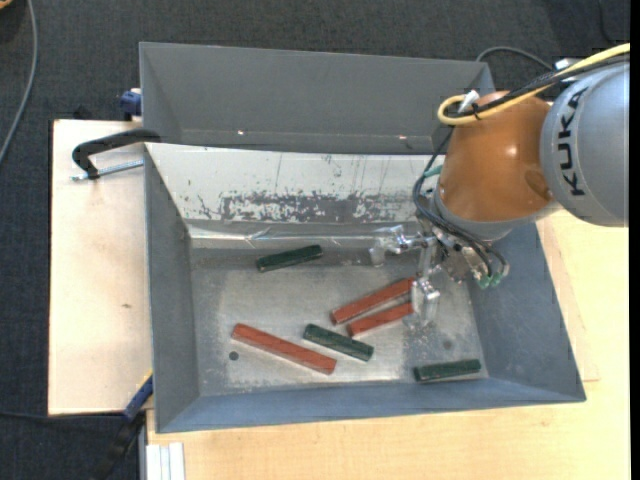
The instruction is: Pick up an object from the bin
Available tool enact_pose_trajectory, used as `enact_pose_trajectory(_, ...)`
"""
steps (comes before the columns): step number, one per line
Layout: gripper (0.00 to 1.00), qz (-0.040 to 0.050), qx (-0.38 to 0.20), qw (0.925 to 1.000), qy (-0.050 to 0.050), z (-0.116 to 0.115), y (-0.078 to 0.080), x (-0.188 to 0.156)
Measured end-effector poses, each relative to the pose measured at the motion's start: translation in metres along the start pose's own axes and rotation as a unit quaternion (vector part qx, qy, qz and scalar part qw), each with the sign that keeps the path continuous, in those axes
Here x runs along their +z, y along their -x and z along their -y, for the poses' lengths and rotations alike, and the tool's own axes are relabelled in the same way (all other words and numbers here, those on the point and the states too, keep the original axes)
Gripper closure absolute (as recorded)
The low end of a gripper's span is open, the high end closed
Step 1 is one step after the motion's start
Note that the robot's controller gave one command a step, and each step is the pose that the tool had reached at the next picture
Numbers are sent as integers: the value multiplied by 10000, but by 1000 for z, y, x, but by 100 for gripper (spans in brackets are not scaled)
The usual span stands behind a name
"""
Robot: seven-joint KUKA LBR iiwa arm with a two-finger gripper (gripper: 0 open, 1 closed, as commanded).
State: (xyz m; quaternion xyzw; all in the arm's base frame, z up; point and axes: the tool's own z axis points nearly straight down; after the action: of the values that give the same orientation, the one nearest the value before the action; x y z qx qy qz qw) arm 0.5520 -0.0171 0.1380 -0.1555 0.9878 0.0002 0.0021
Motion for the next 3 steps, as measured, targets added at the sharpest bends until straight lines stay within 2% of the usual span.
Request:
enact_pose_trajectory(1,0,7,248,9997,2,-1,9,3)
enact_pose_trajectory(2,0,-4,-576,9983,1,-5,7,43)
enact_pose_trajectory(3,100,-14,-1034,9946,8,-6,2,67)
